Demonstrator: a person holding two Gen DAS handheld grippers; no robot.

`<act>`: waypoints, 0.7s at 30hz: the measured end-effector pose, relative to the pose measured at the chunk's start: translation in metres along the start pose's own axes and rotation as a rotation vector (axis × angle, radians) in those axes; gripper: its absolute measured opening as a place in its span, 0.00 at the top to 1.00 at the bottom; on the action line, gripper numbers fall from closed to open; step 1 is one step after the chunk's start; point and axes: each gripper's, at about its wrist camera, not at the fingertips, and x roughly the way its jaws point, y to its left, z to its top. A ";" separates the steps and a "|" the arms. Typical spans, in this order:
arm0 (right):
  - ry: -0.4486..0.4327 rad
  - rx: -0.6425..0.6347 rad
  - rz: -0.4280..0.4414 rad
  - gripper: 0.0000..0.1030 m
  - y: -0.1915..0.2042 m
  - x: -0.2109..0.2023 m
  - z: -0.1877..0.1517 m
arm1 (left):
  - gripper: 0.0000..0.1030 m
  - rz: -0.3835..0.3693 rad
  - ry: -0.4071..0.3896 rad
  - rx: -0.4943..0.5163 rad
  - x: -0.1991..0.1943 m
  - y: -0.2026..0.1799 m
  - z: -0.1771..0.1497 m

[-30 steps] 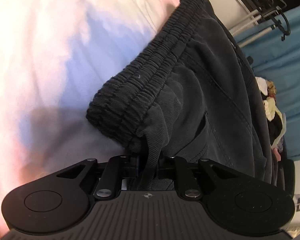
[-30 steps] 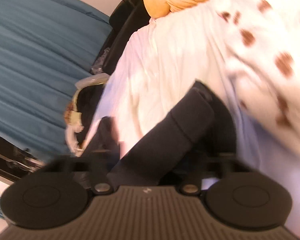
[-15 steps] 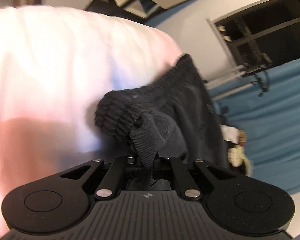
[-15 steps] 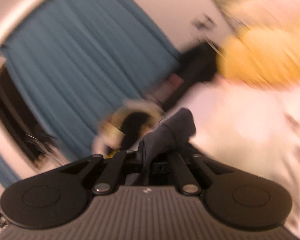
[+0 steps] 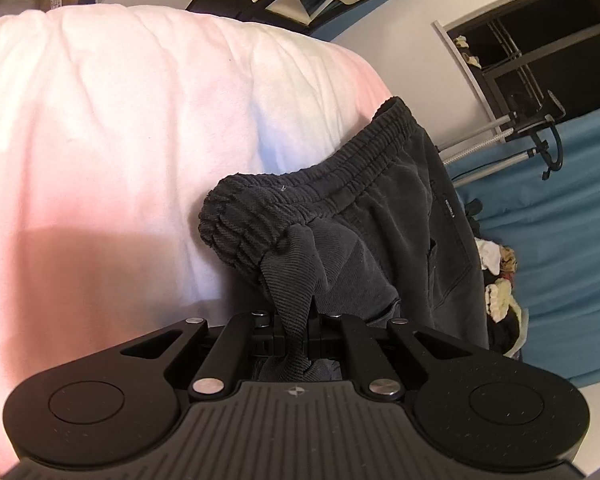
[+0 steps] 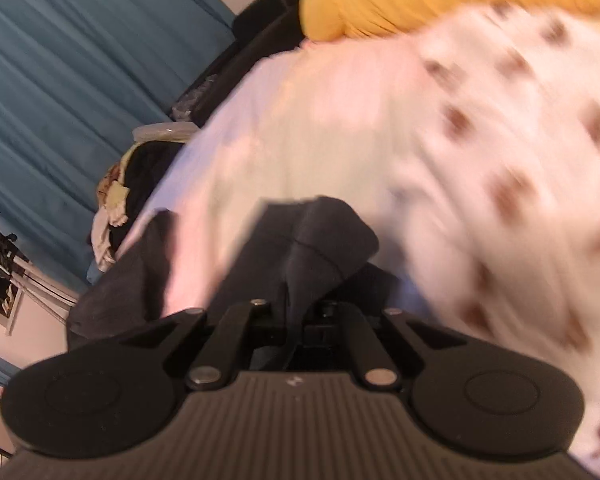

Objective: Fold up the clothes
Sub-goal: 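Hold the waistband with the left gripper while the right gripper grasps a pant leg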

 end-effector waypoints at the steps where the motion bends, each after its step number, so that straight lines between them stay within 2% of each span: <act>1: -0.009 -0.019 0.018 0.96 0.019 0.002 0.010 | 0.94 -0.010 -0.003 -0.007 -0.001 0.002 0.001; 4: -0.055 -0.079 0.117 0.96 0.087 0.006 0.044 | 0.94 -0.056 -0.018 -0.033 -0.005 0.009 0.005; 6: -0.128 -0.107 0.256 0.96 0.125 -0.008 0.060 | 0.94 -0.090 -0.029 -0.053 -0.008 0.010 0.007; 8: -0.241 -0.145 0.438 0.96 0.148 -0.032 0.069 | 0.94 -0.116 -0.036 -0.058 -0.010 0.009 0.006; 10: -0.330 -0.218 0.483 0.96 0.152 -0.049 0.067 | 0.94 -0.129 -0.039 -0.061 -0.012 0.009 0.006; 12: -0.311 -0.221 0.408 0.96 0.136 -0.047 0.063 | 0.94 -0.127 -0.038 -0.074 -0.012 0.011 0.007; 14: -0.240 -0.191 0.267 0.96 0.100 -0.032 0.051 | 0.94 -0.120 -0.020 -0.098 -0.008 0.016 0.008; 16: -0.140 -0.147 0.113 0.96 0.055 -0.011 0.035 | 0.94 -0.103 0.007 -0.116 -0.005 0.021 0.008; 18: 0.014 -0.080 -0.044 0.95 0.005 0.014 0.012 | 0.94 -0.082 0.032 -0.121 -0.001 0.024 0.008; 19: 0.063 -0.039 -0.078 0.89 -0.017 0.023 0.000 | 0.94 -0.075 0.039 -0.120 0.000 0.025 0.008; 20: 0.072 0.012 -0.062 0.90 -0.037 0.027 -0.011 | 0.94 -0.072 0.041 -0.115 0.001 0.024 0.008; 21: 0.042 0.060 -0.009 0.90 -0.050 0.025 -0.018 | 0.94 -0.068 0.040 -0.110 0.001 0.023 0.008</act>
